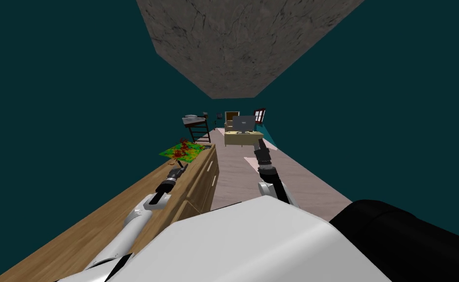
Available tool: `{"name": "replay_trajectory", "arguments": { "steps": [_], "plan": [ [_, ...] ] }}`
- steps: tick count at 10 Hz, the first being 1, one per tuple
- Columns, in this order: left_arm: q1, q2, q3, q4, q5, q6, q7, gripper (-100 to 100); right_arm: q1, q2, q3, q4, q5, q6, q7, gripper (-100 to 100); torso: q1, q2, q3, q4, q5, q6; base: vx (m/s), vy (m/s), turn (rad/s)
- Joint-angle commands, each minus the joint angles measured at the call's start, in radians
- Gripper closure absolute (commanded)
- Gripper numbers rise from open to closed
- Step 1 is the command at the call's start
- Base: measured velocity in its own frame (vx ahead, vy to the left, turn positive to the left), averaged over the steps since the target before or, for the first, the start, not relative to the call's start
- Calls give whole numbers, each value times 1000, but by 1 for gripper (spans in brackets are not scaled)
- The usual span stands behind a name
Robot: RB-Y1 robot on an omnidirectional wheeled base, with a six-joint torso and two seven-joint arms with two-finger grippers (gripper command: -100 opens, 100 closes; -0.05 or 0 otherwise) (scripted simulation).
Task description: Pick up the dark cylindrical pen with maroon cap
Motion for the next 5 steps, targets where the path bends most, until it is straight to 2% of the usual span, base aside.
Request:
{"name": "replay_trajectory", "arguments": {
  "steps": [1,2,4,5],
  "plan": [
    [-41,-40,3,-10,-50,5,50,-100,0,0,0,0,0,0,0,0,0,0,0,0,0,0,58,-53,186],
    [-41,-40,3,-10,-80,5,57,-100,0,0,0,0,0,0,0,0,-3,-3,-1,0,-1,0,72,-72,235],
    [-41,-40,3,-10,-132,5,57,-100,0,0,0,0,0,0,0,0,-2,-2,-1,-1,0,0,20,-21,66],
    [-80,-81,6,-21,-166,11,107,-100,0,0,0,0,0,0,0,0,-1,-1,-1,0,0,1,38,-36,123]
  ]
}}
